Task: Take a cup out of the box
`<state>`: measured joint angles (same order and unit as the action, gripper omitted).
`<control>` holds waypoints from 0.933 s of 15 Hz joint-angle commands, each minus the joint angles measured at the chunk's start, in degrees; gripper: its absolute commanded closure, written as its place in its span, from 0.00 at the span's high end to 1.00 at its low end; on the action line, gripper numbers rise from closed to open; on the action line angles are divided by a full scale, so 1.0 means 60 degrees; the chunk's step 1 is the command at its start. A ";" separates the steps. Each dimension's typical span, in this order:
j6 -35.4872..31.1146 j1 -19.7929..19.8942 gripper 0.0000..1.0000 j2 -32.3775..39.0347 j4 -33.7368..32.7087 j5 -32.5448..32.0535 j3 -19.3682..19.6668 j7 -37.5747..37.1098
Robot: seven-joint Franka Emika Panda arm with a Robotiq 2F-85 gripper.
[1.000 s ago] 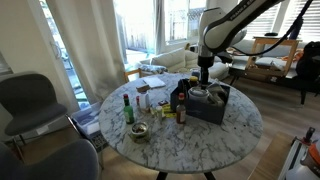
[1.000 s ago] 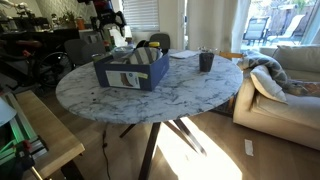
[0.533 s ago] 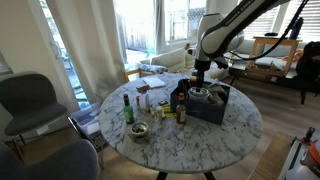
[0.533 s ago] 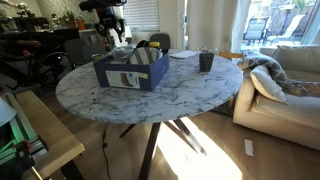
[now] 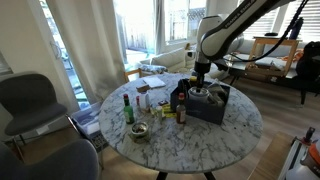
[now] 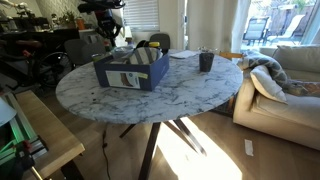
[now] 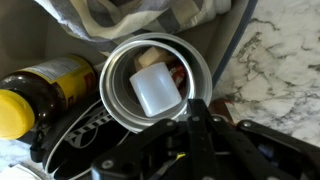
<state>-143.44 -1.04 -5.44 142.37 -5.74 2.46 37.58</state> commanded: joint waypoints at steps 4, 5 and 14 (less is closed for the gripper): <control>-0.0055 0.0071 0.30 0.0055 0.0219 -0.0127 -0.0007 -0.0002; -0.0070 0.0072 0.35 0.0005 0.0251 -0.0147 -0.0012 -0.0011; -0.0169 0.0190 0.27 0.0396 0.0060 -0.0110 0.0076 -0.0001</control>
<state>-143.44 -0.51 -4.53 142.87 -5.90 2.64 37.55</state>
